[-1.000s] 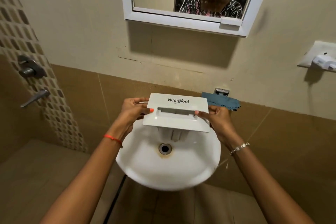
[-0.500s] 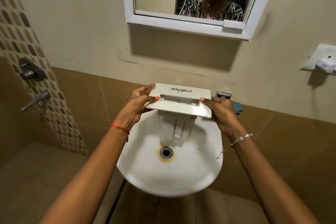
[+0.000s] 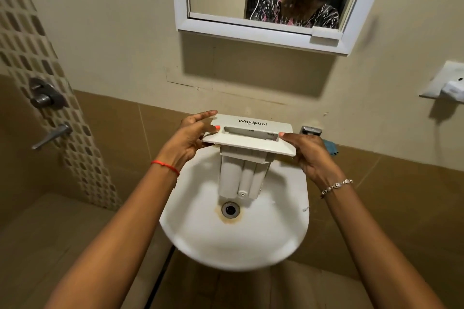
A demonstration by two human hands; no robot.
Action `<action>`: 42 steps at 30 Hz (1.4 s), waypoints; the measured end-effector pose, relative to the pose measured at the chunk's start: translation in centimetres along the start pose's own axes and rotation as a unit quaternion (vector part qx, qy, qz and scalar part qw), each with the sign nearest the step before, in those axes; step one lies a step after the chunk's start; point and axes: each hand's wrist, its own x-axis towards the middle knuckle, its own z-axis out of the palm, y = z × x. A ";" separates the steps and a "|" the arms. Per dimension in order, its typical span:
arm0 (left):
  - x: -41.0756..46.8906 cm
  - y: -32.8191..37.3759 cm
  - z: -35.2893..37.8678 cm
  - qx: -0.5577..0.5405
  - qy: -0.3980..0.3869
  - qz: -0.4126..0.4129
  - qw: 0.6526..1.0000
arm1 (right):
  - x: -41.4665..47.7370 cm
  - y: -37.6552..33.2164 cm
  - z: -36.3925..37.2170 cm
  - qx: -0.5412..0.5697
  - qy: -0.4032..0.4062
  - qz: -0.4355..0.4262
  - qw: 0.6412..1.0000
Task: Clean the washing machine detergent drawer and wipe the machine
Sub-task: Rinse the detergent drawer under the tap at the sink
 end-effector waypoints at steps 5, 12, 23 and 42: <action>-0.1 0.1 0.1 -0.014 -0.010 0.002 1.000 | -0.1 -0.1 -0.3 0.061 -0.002 -0.006 0.998; -0.6 0.0 0.6 -0.021 0.017 -0.014 1.000 | -1.2 -0.3 -0.1 0.108 -0.035 0.006 0.993; -1.8 -0.2 0.6 0.001 0.031 -0.027 0.999 | -3.3 -0.7 -0.2 0.113 -0.043 0.017 0.992; -8.8 -1.4 -4.3 0.167 0.076 -0.068 0.981 | -6.6 1.3 -0.2 -0.061 -0.126 0.029 0.990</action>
